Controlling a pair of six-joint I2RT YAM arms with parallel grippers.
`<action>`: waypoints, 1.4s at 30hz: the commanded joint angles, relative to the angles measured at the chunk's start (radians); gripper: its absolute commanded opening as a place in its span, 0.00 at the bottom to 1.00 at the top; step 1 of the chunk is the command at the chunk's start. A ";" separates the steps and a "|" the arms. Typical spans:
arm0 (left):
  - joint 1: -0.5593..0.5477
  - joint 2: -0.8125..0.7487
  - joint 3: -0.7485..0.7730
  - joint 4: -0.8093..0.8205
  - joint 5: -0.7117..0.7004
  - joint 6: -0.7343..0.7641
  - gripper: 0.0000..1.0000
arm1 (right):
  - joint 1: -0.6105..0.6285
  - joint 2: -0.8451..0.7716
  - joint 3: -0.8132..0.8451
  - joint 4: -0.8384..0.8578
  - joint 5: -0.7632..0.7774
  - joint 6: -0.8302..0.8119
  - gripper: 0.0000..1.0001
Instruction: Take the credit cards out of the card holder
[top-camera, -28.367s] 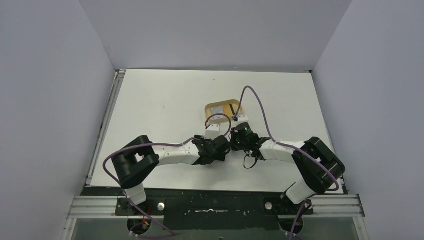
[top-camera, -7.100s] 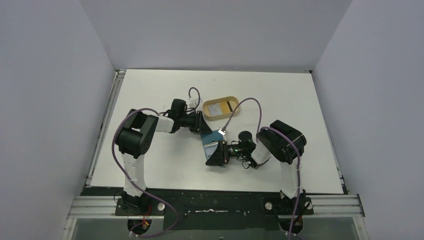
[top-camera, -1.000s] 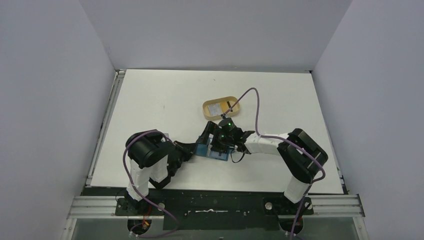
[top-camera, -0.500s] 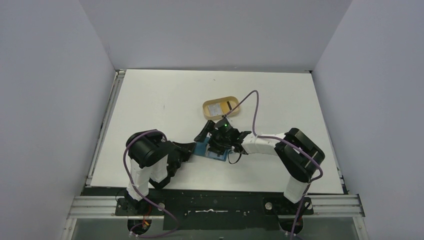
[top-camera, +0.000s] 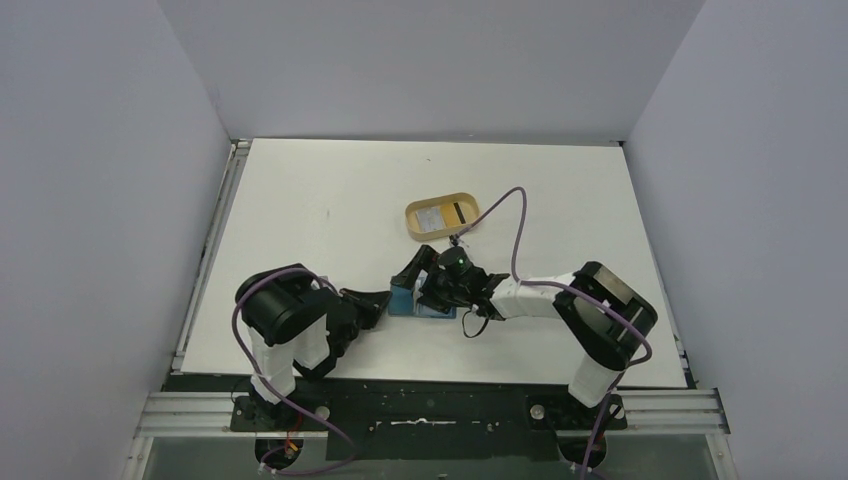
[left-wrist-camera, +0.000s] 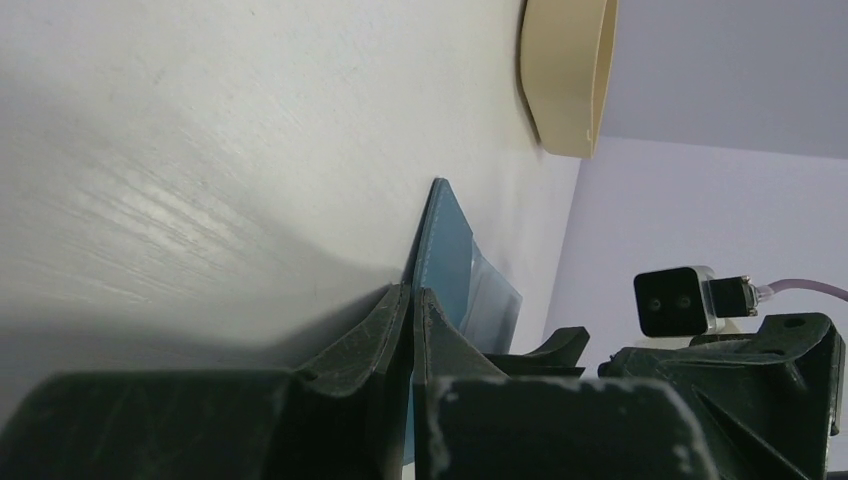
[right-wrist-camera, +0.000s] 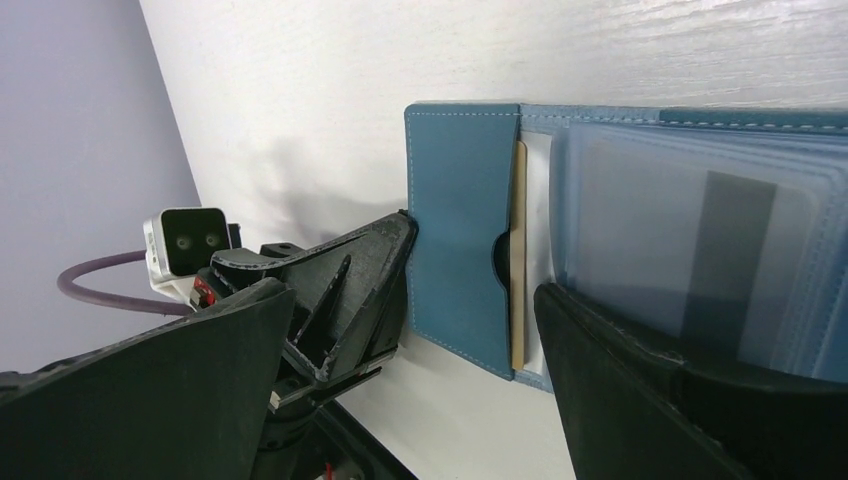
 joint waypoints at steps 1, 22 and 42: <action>-0.005 -0.052 -0.013 -0.042 0.029 -0.014 0.00 | -0.017 -0.010 -0.060 0.022 -0.041 -0.042 1.00; 0.035 -0.118 0.003 -0.042 0.095 -0.001 0.00 | -0.068 0.055 -0.184 0.644 -0.256 0.028 1.00; 0.035 -0.077 0.017 -0.044 0.129 0.056 0.00 | -0.058 0.070 -0.156 0.570 -0.218 -0.008 1.00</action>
